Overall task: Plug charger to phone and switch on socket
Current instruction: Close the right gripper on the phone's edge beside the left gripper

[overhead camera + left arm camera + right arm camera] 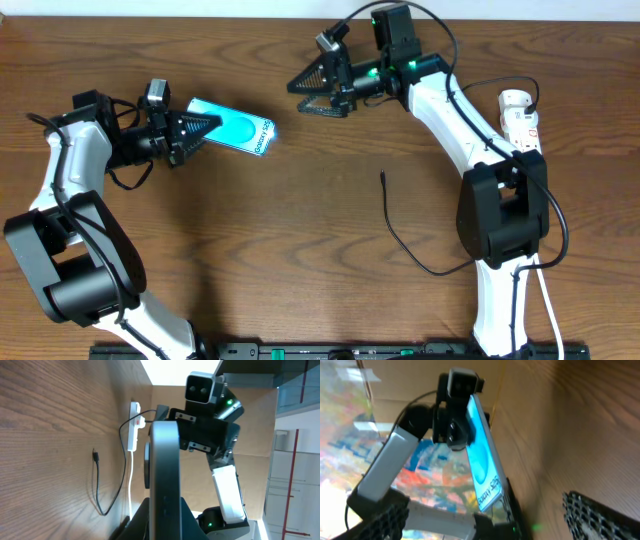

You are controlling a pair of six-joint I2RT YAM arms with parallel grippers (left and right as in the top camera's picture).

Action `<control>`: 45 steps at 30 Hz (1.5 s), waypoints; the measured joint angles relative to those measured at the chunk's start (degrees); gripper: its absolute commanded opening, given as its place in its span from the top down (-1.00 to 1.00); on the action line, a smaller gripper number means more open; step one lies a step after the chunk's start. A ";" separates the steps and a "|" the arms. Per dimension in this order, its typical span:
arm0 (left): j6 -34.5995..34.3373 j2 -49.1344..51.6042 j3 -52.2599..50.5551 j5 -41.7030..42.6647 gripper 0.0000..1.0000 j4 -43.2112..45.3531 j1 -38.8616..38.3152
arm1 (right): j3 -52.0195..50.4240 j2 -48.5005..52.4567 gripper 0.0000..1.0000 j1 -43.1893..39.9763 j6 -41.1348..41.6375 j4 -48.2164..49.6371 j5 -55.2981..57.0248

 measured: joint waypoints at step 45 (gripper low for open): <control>-0.04 -5.92 0.66 0.00 0.86 1.31 0.00 | -3.48 0.02 -0.22 9.11 8.46 16.94 -2.71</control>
